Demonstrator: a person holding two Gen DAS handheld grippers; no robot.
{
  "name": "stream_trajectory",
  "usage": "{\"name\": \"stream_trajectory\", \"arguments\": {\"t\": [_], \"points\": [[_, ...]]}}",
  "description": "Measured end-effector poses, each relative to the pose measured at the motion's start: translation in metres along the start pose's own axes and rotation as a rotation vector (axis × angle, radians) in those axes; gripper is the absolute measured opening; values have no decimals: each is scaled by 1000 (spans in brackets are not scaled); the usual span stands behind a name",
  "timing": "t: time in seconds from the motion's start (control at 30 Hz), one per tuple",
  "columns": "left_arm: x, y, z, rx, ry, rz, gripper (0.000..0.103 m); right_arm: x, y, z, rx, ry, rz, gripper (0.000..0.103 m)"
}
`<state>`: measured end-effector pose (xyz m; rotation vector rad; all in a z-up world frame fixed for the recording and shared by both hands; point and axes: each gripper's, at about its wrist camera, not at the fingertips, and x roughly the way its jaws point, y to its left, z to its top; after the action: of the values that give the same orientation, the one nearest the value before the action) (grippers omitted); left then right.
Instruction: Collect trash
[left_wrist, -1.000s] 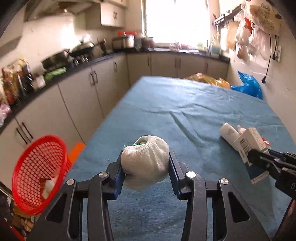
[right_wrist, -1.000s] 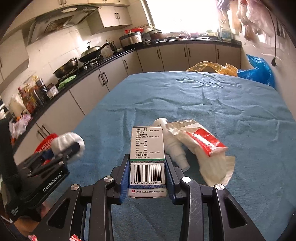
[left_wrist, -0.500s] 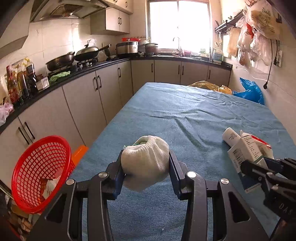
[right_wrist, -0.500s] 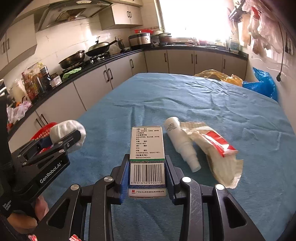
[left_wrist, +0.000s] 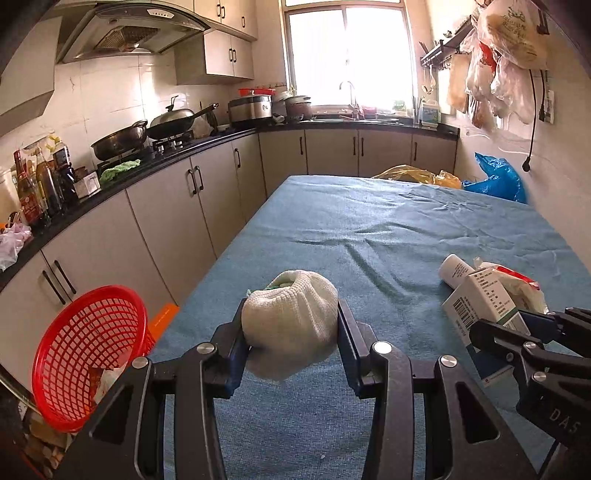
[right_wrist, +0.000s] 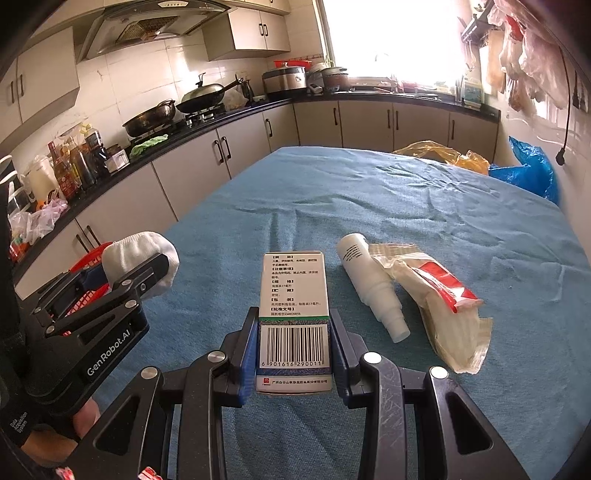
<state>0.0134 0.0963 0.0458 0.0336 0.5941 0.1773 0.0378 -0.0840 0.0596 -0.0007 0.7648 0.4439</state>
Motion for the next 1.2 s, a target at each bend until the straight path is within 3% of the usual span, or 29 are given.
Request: {"name": "stream_trajectory", "arguments": {"t": [1.2], "points": [[-1,-1,1,4,-12,24,42,-3,5,-3,-2,-16,-6,38]]}}
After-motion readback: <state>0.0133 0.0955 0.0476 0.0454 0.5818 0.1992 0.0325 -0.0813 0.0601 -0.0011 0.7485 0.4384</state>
